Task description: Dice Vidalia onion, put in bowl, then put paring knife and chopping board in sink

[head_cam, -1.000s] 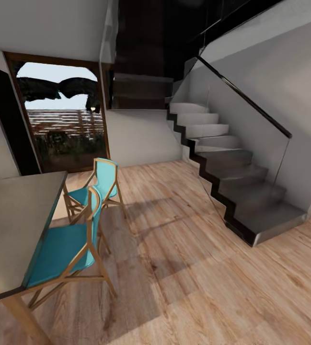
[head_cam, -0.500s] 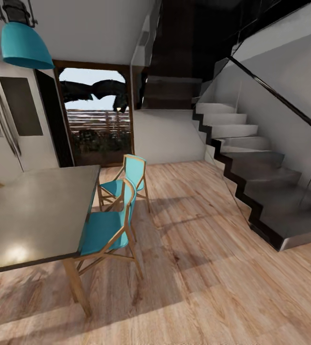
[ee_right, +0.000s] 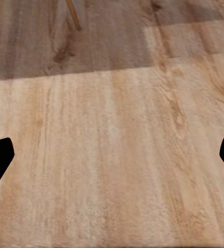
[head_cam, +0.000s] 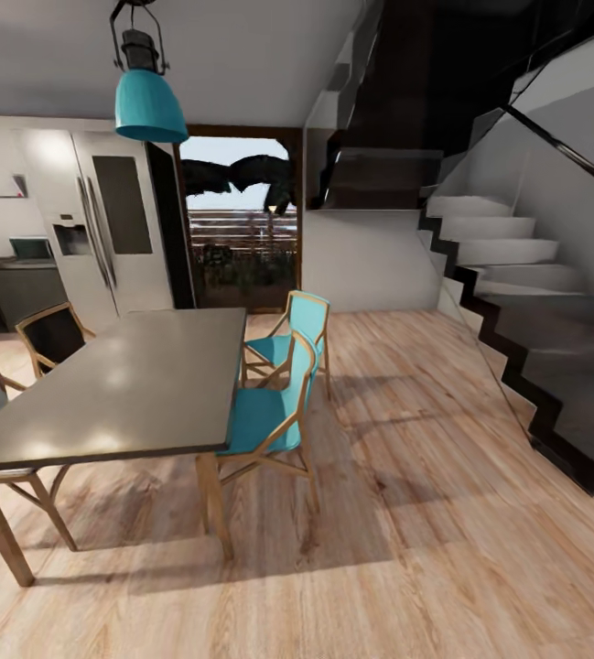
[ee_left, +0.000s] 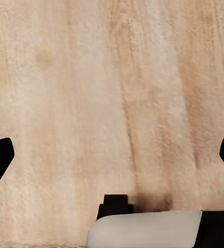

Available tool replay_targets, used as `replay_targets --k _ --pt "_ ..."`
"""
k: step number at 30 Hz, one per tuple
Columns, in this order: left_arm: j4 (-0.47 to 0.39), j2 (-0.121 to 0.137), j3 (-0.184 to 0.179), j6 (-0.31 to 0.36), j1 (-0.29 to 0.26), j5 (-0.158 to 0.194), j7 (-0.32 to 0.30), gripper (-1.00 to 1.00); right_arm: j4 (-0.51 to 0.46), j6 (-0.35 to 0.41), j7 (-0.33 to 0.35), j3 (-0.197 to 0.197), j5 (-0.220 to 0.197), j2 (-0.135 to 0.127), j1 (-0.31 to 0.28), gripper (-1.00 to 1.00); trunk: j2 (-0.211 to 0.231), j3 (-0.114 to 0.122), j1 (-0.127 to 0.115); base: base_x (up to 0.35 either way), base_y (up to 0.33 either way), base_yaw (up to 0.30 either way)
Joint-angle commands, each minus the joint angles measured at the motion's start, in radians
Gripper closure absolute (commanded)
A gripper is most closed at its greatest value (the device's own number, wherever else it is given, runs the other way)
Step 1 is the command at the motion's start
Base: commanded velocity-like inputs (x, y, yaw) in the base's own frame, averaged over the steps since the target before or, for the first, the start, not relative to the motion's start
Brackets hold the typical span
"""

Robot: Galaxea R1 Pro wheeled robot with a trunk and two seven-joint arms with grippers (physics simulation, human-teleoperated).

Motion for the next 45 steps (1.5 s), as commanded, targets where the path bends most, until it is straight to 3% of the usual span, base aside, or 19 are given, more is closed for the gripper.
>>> replay_targets --k 1,22,45 --pt "-0.001 0.0 0.0 -0.002 0.0 0.0 0.0 -1.0 0.0 -0.003 -0.001 0.0 0.0 0.0 0.0 -1.0 -0.001 -0.001 0.0 -0.235 0.223 0.278" --pt "-0.001 0.0 0.0 -0.002 0.0 0.001 0.0 -1.0 0.002 -0.003 -0.001 0.002 0.0 0.0 0.0 -1.0 -0.001 -0.001 0.0 -0.168 0.253 0.278" --pt "-0.001 0.001 0.002 -0.002 0.0 0.002 0.0 -1.0 0.005 -0.003 -0.001 0.002 0.0 0.0 0.0 -1.0 -0.001 -0.001 0.0 -0.012 0.275 0.278"
